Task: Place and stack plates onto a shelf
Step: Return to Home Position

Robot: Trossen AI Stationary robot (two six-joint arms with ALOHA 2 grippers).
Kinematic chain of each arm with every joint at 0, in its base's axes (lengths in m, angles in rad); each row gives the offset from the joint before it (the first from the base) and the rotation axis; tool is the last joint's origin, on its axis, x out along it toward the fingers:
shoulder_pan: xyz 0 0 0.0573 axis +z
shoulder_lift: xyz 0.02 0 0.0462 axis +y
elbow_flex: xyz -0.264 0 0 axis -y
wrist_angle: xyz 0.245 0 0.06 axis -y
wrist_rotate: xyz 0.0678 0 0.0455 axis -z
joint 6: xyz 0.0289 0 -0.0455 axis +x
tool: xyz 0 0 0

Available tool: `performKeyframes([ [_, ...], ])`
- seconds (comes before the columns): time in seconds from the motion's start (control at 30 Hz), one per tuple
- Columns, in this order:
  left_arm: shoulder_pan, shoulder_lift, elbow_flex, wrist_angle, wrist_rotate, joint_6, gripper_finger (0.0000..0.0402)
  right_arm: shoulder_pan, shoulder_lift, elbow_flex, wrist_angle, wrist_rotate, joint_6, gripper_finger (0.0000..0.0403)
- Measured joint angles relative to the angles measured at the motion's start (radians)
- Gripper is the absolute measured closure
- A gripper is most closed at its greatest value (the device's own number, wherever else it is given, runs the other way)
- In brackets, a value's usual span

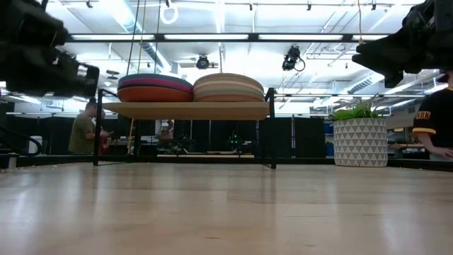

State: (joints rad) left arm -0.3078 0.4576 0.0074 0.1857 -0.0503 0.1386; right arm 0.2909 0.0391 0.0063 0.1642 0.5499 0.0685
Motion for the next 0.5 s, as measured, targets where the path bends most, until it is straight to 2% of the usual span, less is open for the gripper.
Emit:
performKeyframes([
  [0.1,0.001,0.000,0.000,0.081,-0.053,-0.076,0.0326,0.000,0.000,0.000,0.000,0.000,0.000,0.0258],
  [0.27,0.001,0.000,0.000,0.142,-0.060,-0.177,0.0326,0.000,0.001,0.000,0.000,0.000,0.000,0.0258],
  [0.5,0.001,0.000,0.000,0.144,-0.060,-0.180,0.0326,0.000,0.001,0.000,0.001,-0.001,0.000,0.0258],
])
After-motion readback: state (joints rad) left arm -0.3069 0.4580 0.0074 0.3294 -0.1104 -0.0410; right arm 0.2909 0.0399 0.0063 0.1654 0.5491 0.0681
